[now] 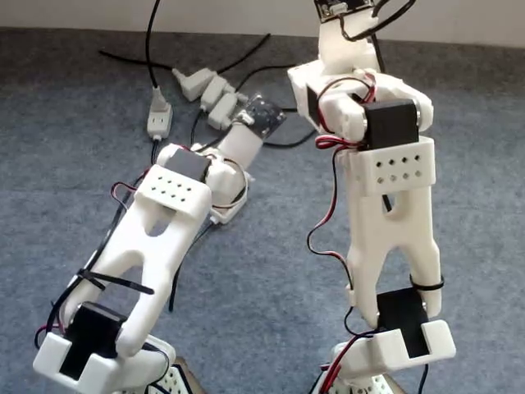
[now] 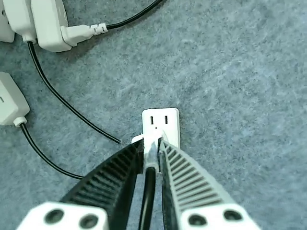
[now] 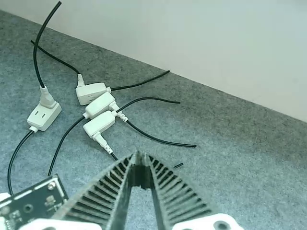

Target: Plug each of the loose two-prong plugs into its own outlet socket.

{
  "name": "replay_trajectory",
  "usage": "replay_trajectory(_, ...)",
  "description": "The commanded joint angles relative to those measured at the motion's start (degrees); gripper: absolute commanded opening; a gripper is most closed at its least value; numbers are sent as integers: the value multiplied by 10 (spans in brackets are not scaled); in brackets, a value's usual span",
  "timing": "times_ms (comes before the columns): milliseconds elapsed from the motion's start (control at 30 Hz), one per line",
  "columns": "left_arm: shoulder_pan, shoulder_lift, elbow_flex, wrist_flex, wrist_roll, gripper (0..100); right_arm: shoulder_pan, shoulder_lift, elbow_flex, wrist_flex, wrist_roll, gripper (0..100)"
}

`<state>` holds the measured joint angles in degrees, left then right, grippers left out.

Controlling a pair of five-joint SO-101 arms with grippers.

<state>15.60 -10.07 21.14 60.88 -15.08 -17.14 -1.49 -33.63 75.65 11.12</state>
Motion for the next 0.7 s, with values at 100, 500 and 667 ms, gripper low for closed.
replay_trajectory(100, 15, 39, -73, 33, -15, 6, 6, -26, -28, 3, 2, 7)
replay_trajectory(500, 17, 196, -220, 112, -78, 6, 6, -26, -28, 3, 2, 7)
replay_trajectory(667, 32, 195, -225, 132, -105, 6, 6, -26, -28, 2, 2, 7)
